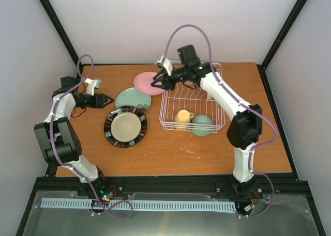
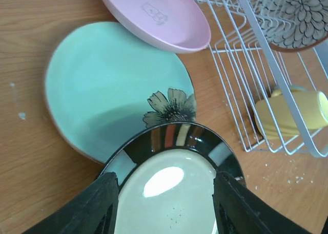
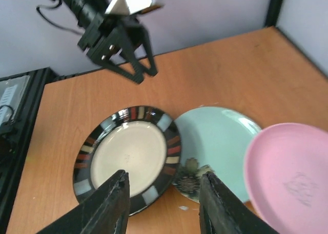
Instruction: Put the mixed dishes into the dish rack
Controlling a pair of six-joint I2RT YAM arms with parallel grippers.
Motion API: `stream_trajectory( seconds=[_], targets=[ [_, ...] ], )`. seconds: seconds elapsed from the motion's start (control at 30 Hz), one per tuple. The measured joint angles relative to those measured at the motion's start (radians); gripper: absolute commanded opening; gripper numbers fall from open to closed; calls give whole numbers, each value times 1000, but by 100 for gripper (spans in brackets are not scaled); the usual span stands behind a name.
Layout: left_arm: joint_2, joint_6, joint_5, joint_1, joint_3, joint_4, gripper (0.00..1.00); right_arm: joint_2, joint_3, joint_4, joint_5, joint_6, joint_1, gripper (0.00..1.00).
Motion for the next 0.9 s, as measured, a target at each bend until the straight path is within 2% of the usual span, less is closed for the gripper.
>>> stream_trajectory(
  seconds=[0.13,0.47,0.9],
  targets=[
    [-5,41,5,-4,-35,-11,56,-85,-21,16,14,-16,-61,40],
    [5,76,-108,-4,-107,1,59,-63,-13,-23,-1,-40,-132,42],
    [150,102,-193,-2,-108,22,59,-63,-22,-40,-24,-64,-163,44]
  ],
)
